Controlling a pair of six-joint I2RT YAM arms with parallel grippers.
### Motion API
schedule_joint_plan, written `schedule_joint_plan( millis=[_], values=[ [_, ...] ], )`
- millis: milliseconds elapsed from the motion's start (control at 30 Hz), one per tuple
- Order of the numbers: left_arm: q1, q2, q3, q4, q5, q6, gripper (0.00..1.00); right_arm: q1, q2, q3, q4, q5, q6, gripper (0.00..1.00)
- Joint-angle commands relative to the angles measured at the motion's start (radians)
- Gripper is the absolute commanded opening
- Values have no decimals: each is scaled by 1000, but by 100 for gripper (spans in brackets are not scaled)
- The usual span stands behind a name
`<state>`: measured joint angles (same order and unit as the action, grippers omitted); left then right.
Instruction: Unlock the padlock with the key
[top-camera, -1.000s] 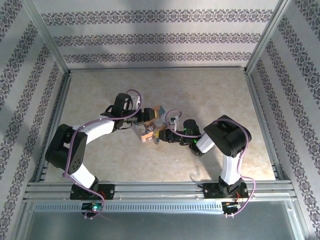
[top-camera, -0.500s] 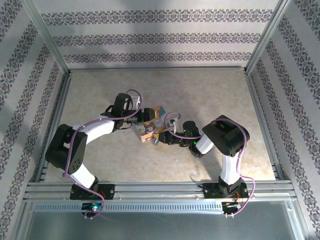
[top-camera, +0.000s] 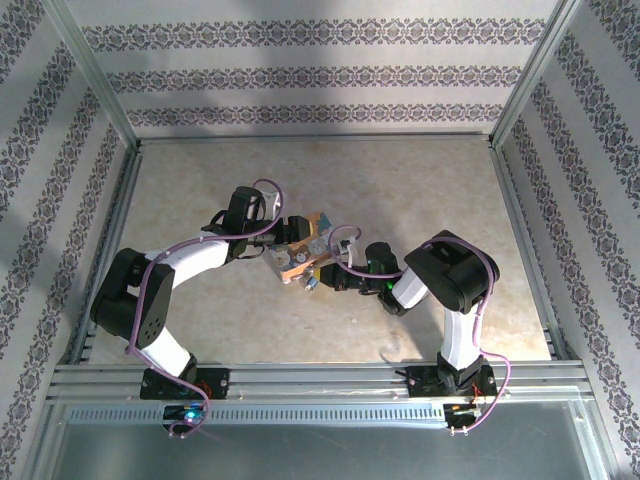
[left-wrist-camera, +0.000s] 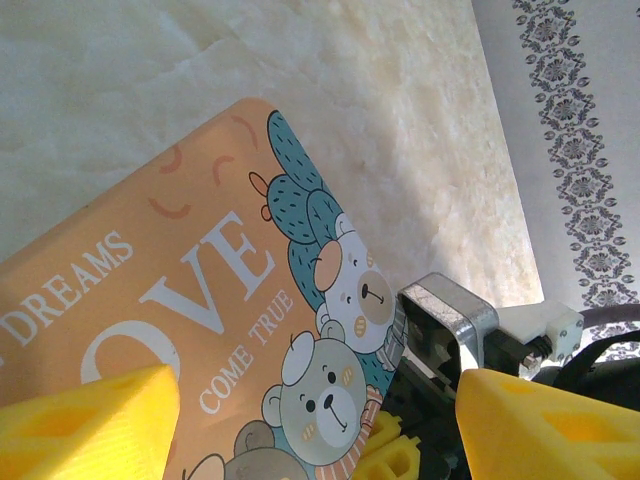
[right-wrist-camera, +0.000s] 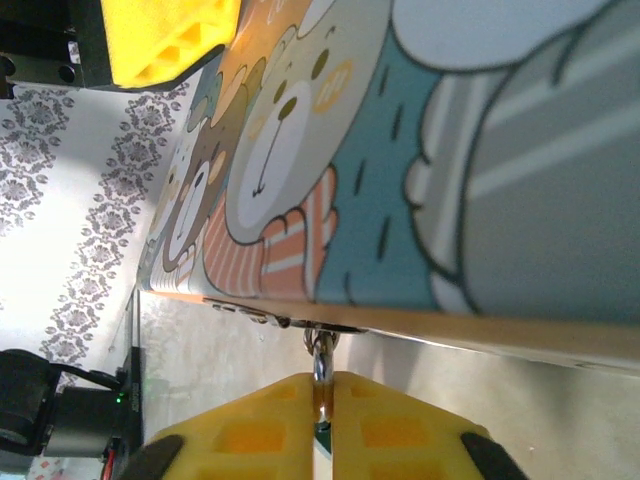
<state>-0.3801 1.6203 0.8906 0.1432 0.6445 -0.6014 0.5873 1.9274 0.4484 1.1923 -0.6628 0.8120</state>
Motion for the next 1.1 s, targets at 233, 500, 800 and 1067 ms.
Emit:
schedule_joint_plan(
  millis=[233,500,800,1067],
  values=[
    [-9,0,-54,-121,-27,17,74,-3,-27,-21,45,96,115,0],
    [-9,-4,-103,-78,-22,-5,74,7,-69,-36,87,242,256,0],
    [-11,1,-123,-42,-9,-21,74,55,-72,-61,144,477,394,0],
    [-10,-24,-111,-53,-2,-23,77,54,-110,-136,140,577,377,0]
  ],
)
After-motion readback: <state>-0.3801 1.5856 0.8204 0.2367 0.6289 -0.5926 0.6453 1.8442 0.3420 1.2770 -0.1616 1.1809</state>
